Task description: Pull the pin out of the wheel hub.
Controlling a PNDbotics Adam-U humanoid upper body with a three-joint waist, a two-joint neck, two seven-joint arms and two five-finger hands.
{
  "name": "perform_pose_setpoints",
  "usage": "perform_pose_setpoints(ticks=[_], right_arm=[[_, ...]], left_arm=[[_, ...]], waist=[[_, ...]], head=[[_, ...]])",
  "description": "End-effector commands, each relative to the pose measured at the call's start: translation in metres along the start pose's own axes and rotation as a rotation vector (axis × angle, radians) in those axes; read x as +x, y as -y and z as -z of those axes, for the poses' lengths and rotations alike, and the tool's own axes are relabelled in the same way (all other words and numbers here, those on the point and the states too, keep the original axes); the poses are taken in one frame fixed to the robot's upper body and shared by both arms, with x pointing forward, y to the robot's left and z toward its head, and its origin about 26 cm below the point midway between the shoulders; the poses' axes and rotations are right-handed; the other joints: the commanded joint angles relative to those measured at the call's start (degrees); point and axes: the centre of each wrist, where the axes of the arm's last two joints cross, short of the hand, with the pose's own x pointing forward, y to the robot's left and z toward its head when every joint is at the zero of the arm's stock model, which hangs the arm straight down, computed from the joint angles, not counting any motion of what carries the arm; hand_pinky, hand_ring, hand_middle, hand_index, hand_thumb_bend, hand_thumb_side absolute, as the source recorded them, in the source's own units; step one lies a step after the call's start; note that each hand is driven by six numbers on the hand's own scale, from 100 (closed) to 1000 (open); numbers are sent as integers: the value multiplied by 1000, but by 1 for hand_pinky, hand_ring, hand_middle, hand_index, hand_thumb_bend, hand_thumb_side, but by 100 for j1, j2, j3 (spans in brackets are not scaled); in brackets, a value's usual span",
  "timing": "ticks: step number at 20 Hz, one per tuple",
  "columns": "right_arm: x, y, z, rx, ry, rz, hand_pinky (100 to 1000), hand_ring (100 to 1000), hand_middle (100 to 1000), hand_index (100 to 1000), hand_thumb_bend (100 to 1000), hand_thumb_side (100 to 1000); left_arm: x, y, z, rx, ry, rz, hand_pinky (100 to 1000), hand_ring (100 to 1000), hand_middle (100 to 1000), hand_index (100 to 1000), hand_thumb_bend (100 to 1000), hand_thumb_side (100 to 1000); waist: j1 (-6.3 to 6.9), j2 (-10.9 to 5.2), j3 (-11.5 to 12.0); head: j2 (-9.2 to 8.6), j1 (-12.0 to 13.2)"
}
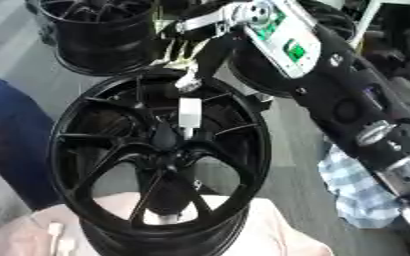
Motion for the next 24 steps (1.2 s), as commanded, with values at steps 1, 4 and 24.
perform_pose_setpoints(ticks=[1, 4, 24], right_arm=[[-9, 2, 0, 5, -57, -44, 856, 877, 876, 949, 433, 427], [-17, -5, 6, 26, -73, -49, 853, 873, 864, 935, 432, 426], [-31, -30, 28, 97, -76, -49, 835, 830, 774, 845, 387, 381]], left_arm=[[9, -6, 2, 6, 29, 20, 719, 668, 658, 810, 342, 608], [8, -6, 2, 6, 28, 19, 719, 668, 658, 811, 341, 608], [8, -5, 2, 2, 27, 17, 719, 671, 659, 811, 340, 608]], waist=[[46, -60, -13], [49, -56, -15], [62, -39, -6]], head=[[15, 4], [25, 4], [33, 9]])
